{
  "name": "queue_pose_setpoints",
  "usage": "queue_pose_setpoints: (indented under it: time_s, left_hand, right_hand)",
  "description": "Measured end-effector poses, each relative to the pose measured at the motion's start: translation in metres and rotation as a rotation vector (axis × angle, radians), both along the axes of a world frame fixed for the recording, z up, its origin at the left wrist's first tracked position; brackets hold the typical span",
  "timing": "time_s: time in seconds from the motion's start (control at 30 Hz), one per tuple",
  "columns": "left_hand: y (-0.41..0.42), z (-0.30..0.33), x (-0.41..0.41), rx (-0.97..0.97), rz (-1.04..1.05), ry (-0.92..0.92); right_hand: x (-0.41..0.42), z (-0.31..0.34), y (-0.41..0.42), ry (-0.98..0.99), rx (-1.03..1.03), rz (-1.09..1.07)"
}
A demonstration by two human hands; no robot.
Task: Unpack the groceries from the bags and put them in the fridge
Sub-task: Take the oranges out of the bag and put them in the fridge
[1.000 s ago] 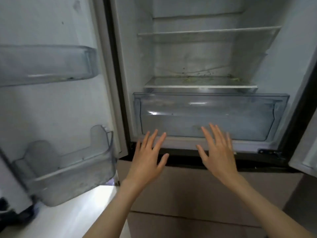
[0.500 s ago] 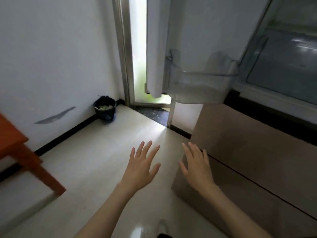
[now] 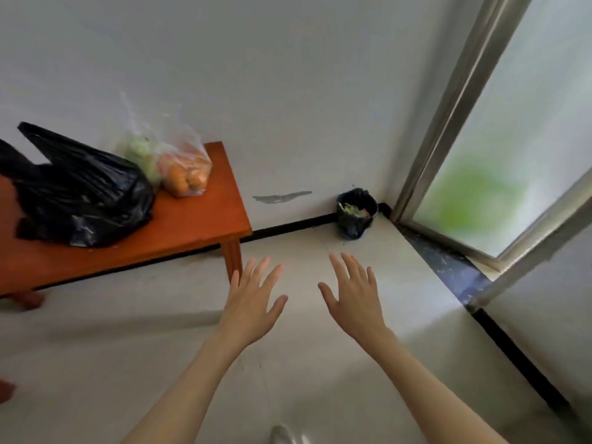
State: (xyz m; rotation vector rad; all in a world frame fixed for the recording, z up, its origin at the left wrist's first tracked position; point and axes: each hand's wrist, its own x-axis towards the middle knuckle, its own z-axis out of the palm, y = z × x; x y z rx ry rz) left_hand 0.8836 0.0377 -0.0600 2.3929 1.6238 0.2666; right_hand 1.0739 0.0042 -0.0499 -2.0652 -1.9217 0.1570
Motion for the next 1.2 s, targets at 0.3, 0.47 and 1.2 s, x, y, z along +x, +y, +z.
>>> queue_pose_setpoints:
  time_s: [0.3, 0.47, 1.2]
  left_hand:
    - [0.114, 0.030, -0.112, 0.008, 0.277, -0.044]
    - [0.171, 0.016, -0.157, -0.042, 0.333, -0.082]
    - [0.494, 0.014, -0.270, -0.194, -0.014, -0.289]
  right_hand:
    - [-0.092, 0.021, 0.168, -0.016, -0.040, 0.234]
    - [-0.138, 0.017, 0.241, 0.025, -0.049, 0.262]
    - [-0.302, 0.051, 0.559, 1.493, -0.702, -0.368]
